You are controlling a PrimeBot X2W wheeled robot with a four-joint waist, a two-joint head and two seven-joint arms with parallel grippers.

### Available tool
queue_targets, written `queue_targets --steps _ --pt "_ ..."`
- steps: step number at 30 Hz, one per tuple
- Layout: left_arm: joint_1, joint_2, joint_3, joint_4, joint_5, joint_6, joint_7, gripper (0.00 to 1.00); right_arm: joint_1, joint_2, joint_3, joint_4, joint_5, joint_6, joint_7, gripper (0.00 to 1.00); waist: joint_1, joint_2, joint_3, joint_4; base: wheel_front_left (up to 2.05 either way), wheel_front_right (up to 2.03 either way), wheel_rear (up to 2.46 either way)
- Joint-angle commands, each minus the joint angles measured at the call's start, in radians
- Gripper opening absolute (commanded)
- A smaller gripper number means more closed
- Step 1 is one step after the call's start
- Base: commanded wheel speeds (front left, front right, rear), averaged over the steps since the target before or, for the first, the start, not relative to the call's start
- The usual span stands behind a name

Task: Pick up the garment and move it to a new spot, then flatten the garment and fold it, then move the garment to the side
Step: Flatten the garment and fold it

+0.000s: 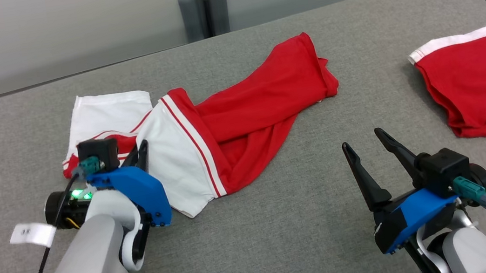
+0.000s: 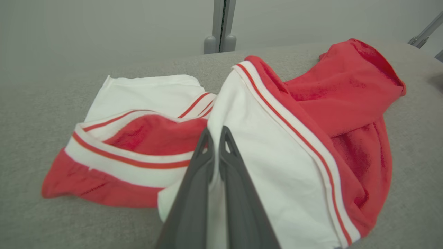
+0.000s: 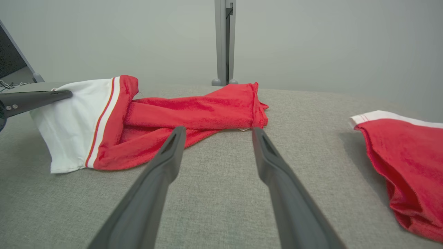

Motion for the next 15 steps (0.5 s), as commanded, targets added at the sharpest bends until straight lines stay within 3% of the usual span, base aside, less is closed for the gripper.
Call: queue_targets --steps 1,6,11,12,13,14,15 --pt "0.036 -0.002 0.009 -0.025 -0.011 0.007 -0.026 0.00 0.009 0.003 -0.005 -0.005 0.002 0.000 0.003 1.00 0.0000 -0.0001 -0.005 0.007 0.00 0.00 0.00" --pt "0.218 0.026 0.039 -0.217 -0.052 0.039 -0.092 0.00 0.026 0.003 -0.017 -0.018 0.009 0.000 0.011 1.00 0.0000 -0.0001 -0.027 0.044 0.00 0.00 0.00" --pt "0.452 0.087 0.070 -0.424 -0.089 0.129 -0.076 0.00 0.044 0.004 -0.023 -0.032 0.010 0.000 0.020 1.00 0.0000 -0.0001 -0.044 0.076 0.00 0.00 0.00" --pt "0.495 0.097 0.076 -0.455 -0.100 0.145 -0.064 0.13 0.047 0.003 -0.023 -0.033 0.011 0.000 0.022 1.00 0.0000 -0.0001 -0.047 0.083 0.00 0.00 0.00" --pt "0.537 0.107 0.076 -0.486 -0.110 0.159 -0.043 0.36 0.047 0.003 -0.025 -0.034 0.011 0.000 0.025 1.00 0.0000 -0.0001 -0.051 0.089 0.00 0.00 0.00" --pt "0.573 0.120 0.080 -0.510 -0.122 0.177 -0.018 1.00 0.049 0.002 -0.025 -0.037 0.010 0.000 0.027 1.00 0.0000 -0.0001 -0.054 0.094 0.00 0.00 0.00" --pt "0.602 0.134 0.081 -0.539 -0.129 0.193 0.007 1.00 0.053 0.001 -0.027 -0.039 0.009 0.000 0.030 1.00 0.0000 -0.0001 -0.058 0.099 0.00 0.00 0.00"
